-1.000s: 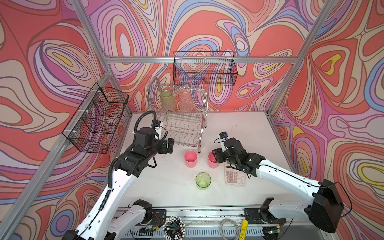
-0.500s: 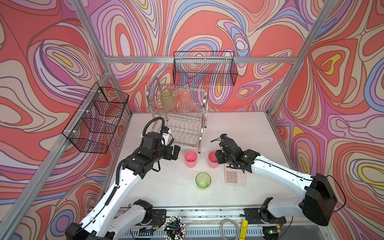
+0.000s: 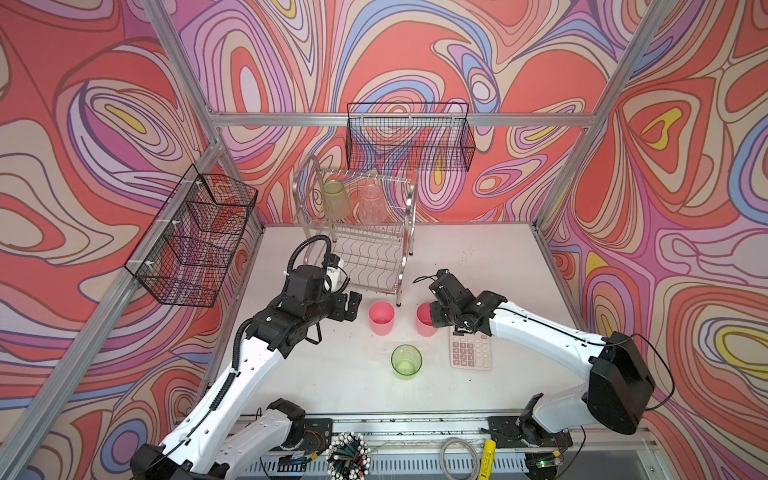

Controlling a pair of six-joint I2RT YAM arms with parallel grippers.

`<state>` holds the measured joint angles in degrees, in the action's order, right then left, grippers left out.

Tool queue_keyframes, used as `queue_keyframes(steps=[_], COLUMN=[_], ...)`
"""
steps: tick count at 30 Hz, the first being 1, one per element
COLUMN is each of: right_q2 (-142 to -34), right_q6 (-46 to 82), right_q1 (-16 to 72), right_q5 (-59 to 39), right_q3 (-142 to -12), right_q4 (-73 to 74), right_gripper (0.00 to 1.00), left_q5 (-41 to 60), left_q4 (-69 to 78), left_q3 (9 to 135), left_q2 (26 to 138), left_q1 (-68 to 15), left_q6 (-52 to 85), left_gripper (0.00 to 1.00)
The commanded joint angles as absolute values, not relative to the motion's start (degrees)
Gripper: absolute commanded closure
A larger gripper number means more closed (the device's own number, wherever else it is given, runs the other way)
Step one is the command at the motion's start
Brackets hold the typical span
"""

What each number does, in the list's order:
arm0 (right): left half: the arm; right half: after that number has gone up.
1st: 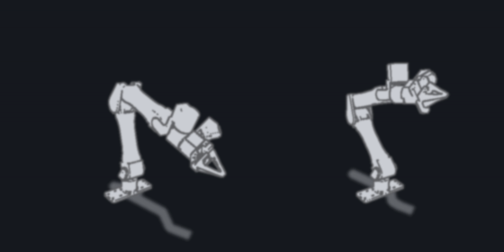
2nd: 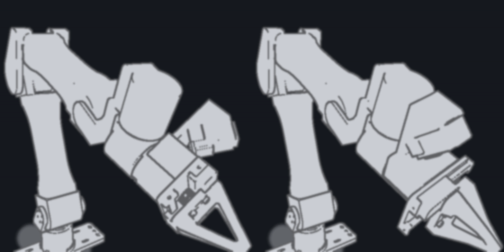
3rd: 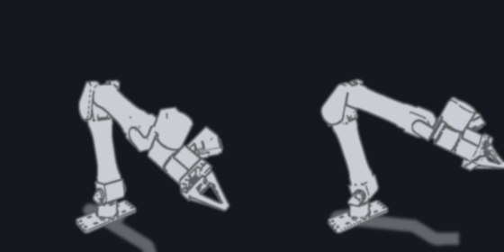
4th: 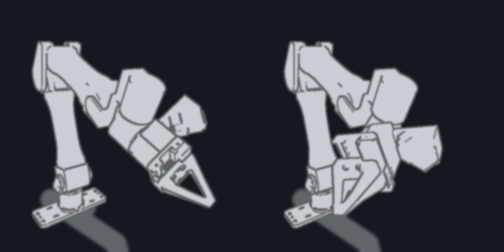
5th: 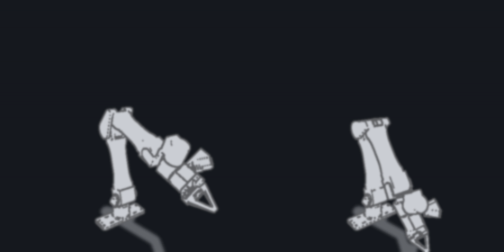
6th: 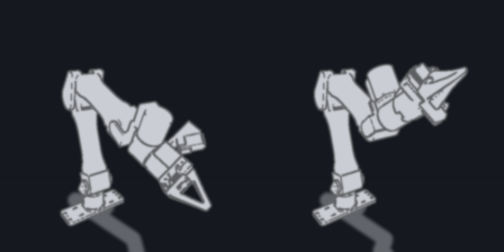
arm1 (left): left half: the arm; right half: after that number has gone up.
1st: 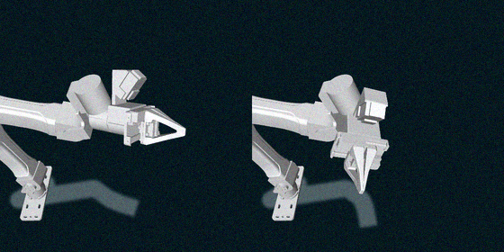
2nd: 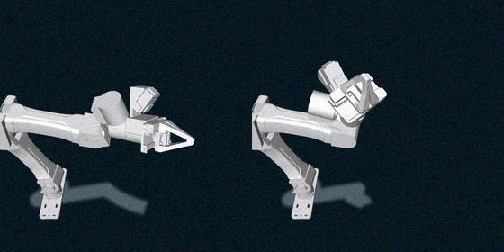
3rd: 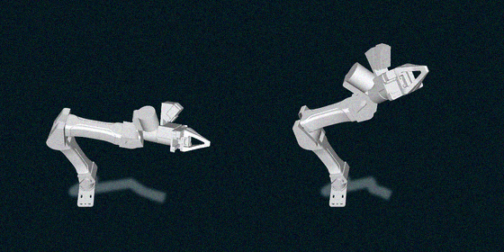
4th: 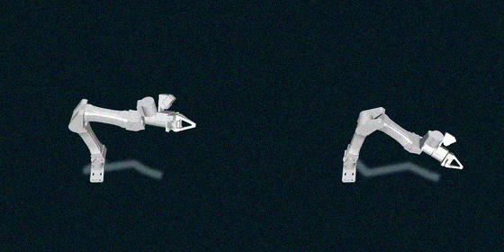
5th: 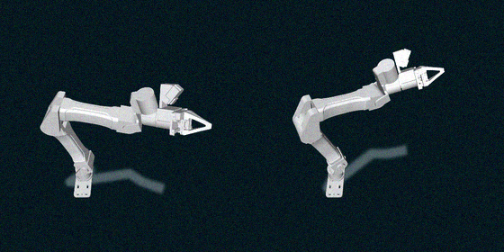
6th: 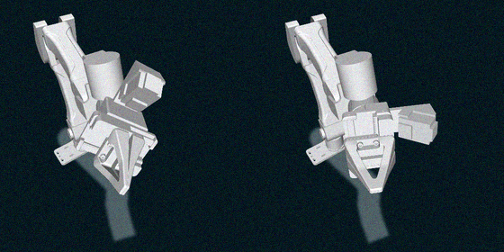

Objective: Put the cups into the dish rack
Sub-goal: 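Grasp the rim of the pink cup nearest the calculator with the right gripper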

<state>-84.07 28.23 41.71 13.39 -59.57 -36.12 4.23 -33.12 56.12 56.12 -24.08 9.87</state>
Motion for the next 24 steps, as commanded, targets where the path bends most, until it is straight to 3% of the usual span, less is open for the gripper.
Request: queue_keyframes(steps=[1,24], right_q2=[-85.6,-88.9], right_q6=[28.7,28.9], right_q1=[41.9,41.9], right_q5=[14.8,14.9], right_q3=[-61.6,-62.2], right_q4=[-38.1,-37.6], right_gripper=[0.69,0.97], left_q5=[3.2,0.7], left_q4=[-32.7,-33.8], left_q3=[55.4,55.0], left_q2=[56.1,55.7], left_q1=[-24.6,-27.2], left_q6=[8.9,7.5], left_gripper=[0.04,0.05])
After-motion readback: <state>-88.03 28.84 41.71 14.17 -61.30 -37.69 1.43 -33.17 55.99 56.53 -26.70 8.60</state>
